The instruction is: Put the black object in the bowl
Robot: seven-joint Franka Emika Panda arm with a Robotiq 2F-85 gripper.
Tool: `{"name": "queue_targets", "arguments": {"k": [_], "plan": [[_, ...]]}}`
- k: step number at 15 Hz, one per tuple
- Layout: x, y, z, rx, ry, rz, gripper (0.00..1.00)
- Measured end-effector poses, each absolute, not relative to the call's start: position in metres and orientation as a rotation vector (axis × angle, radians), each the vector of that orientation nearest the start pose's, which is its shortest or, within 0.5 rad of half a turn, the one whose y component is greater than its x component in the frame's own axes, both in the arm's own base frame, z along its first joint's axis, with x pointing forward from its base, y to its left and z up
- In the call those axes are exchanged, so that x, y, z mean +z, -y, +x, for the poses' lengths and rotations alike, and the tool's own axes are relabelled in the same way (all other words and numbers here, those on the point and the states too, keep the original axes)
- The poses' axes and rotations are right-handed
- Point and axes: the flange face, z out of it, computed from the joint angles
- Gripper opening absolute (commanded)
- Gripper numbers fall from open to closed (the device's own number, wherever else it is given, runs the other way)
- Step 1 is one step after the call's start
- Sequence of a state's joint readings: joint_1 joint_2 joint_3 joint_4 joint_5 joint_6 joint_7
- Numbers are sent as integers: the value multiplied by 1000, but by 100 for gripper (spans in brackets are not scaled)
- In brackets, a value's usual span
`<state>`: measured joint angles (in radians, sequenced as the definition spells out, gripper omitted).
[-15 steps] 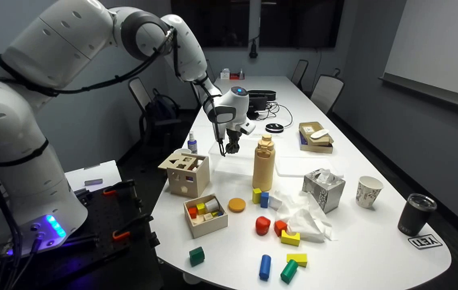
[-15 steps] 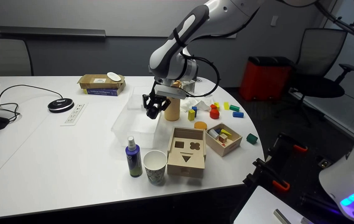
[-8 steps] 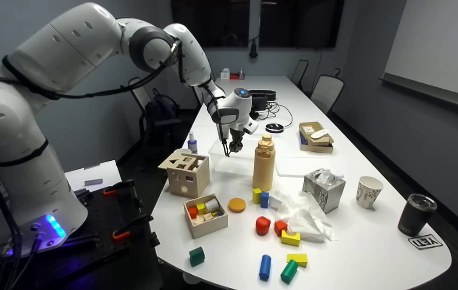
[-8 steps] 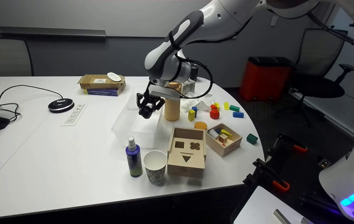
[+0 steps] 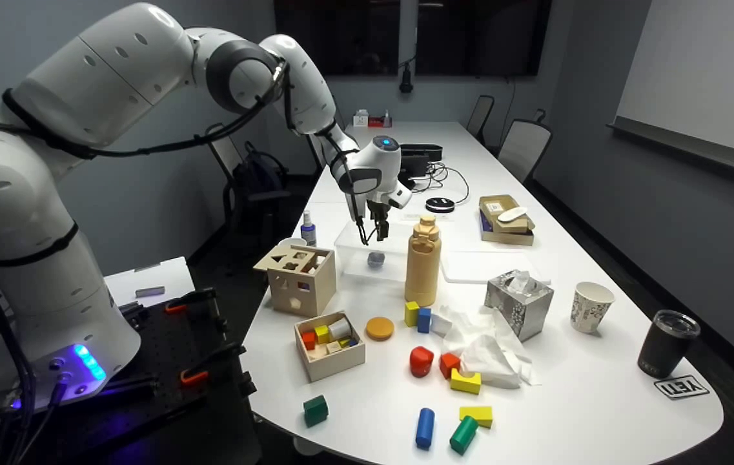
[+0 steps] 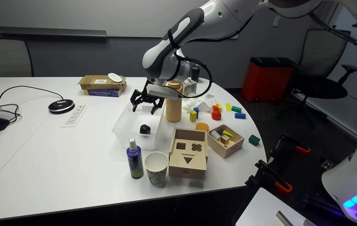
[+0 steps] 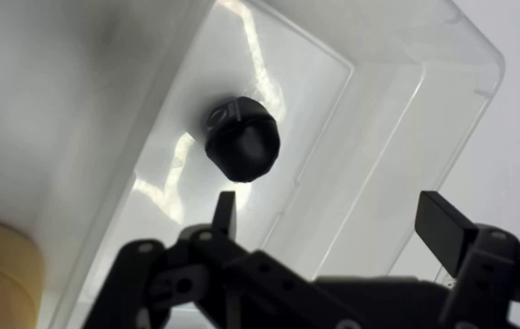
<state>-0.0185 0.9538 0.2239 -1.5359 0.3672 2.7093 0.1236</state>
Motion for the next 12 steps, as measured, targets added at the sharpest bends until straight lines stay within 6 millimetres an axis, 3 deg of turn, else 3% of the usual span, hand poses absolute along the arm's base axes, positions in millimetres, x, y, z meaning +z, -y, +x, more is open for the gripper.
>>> {"name": "queue_targets", "arguments": {"k": [3, 6, 12], "plan": [[154, -133, 700, -233, -412, -2708, 100], [205, -151, 679, -218, -380, -2763, 100], [302, -139, 621, -207, -409, -2907, 100]]}}
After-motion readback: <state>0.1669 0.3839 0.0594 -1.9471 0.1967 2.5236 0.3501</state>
